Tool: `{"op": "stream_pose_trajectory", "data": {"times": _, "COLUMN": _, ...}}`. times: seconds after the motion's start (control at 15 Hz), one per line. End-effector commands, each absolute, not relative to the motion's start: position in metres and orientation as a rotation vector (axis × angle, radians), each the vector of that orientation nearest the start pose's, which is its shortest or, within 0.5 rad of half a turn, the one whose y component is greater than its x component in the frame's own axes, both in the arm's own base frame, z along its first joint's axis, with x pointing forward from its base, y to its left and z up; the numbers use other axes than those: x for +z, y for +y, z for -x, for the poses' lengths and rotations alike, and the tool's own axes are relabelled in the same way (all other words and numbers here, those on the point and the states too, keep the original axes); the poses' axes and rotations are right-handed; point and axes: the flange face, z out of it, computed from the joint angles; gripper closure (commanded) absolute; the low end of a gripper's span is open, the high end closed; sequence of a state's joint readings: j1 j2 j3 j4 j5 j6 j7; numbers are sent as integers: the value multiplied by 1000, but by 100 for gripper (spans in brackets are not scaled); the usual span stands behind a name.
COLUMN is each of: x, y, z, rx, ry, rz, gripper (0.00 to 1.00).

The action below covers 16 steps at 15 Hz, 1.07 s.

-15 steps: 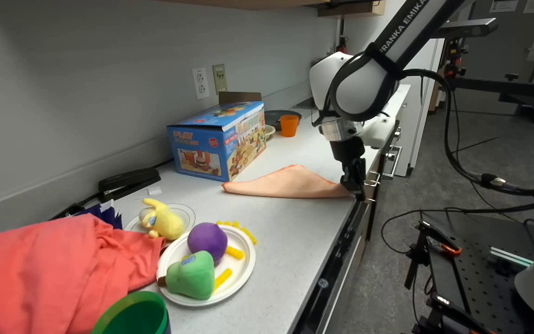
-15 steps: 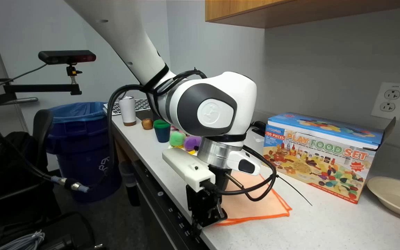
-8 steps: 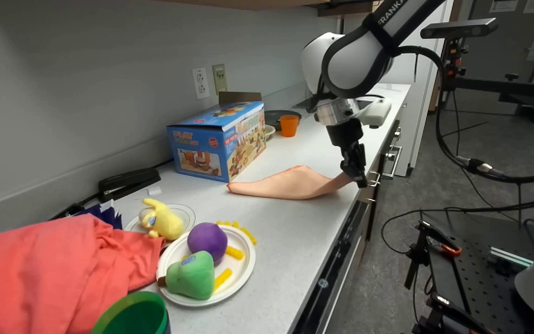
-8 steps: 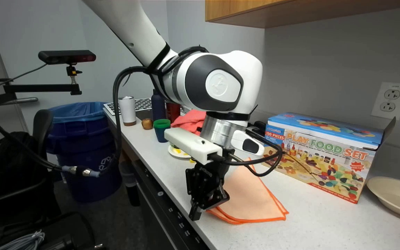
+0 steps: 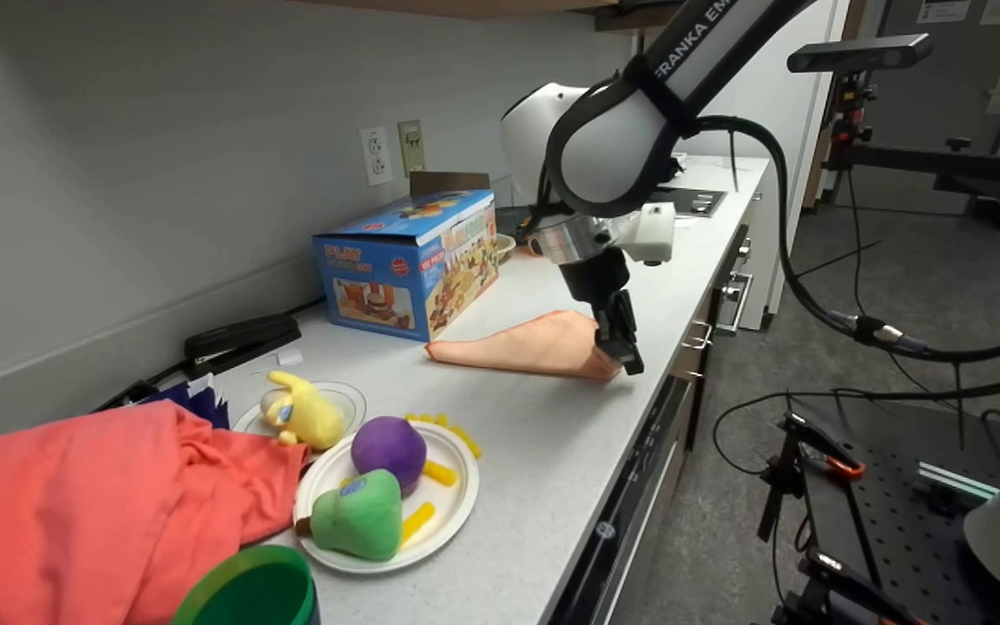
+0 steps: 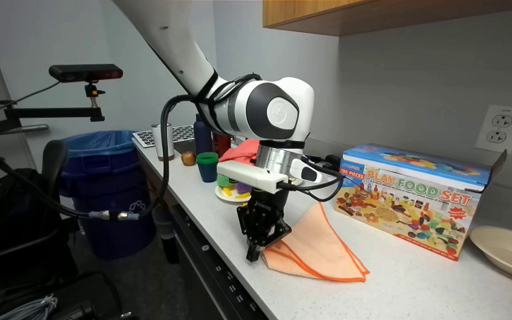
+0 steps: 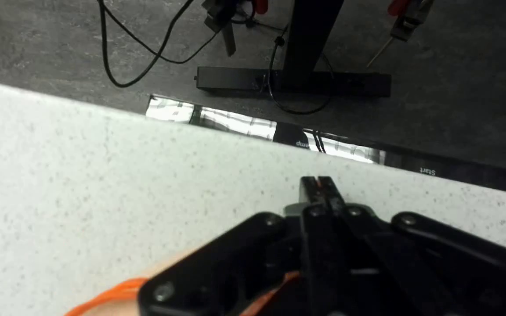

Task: Fold the cloth

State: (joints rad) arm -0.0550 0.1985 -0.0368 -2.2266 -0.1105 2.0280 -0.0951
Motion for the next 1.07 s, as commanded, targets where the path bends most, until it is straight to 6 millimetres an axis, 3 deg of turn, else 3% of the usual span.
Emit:
{"op": "stream_pose_trajectory", "data": {"times": 0.0, "x": 244, "y": -37, "z": -527, "rx": 678, "ry": -256, "rz": 3192, "gripper": 99}}
{"op": "stream_pose_trajectory", "data": {"times": 0.4, "x": 254, "y": -28, "z": -559, "rx": 688, "ry": -392, "rz": 3300, "gripper": 99}}
{"op": "stream_pose_trajectory", "data": {"times": 0.73, "x": 281, "y": -21, "z": -571, "rx": 834, "ry": -423, "rz": 3289, "gripper": 99}}
{"op": "stream_pose_trajectory", "data": {"times": 1.0, "x": 290, "y": -21, "z": -577, "rx": 830, "ry": -429, "rz": 3361, "gripper": 99}}
